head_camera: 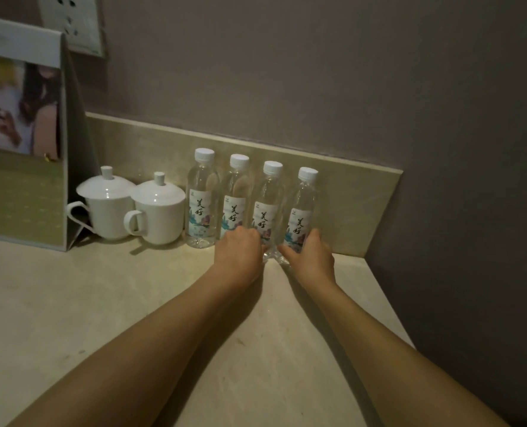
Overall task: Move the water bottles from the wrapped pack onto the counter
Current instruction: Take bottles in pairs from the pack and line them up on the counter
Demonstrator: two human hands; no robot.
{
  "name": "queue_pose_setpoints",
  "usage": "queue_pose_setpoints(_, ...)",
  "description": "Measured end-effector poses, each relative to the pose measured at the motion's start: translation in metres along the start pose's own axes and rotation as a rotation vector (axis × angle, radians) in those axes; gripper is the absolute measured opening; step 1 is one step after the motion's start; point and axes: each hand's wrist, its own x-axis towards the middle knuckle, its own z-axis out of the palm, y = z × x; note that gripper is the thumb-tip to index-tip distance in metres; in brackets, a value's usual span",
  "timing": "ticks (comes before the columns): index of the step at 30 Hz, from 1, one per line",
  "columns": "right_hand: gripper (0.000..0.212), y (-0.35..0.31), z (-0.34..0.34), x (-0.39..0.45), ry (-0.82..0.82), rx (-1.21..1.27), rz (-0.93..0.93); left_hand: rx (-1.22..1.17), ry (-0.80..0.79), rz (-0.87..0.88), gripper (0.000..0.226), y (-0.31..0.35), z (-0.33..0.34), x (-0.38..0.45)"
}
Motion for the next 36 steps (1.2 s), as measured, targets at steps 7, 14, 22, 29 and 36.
queue_pose_setpoints(7, 0.051, 0.0006, 0.0041, 0.0039, 0.016, -0.001, -0.02, 0.077, -0.001, 0.007, 0.022, 0.0021, 0.0021, 0.0036)
queue_pose_setpoints(14, 0.051, -0.002, 0.0056, 0.0066, 0.017, 0.005, -0.013, 0.095, -0.012, -0.006, 0.023, 0.0049, 0.0027, 0.0074)
queue_pose_setpoints(22, 0.052, -0.0024, 0.0069, 0.0054, 0.025, -0.012, -0.021, 0.065, -0.002, -0.002, 0.027, 0.004, 0.0045, 0.0064)
queue_pose_setpoints(29, 0.053, -0.0051, 0.0083, 0.0052, 0.033, -0.019, -0.009, 0.011, 0.019, -0.023, 0.035, 0.0033, 0.0047, 0.0056)
queue_pose_setpoints(36, 0.05, -0.004, 0.0089, 0.007, 0.032, -0.027, -0.028, 0.024, 0.051, -0.039, 0.029, 0.0045, 0.0102, 0.007)
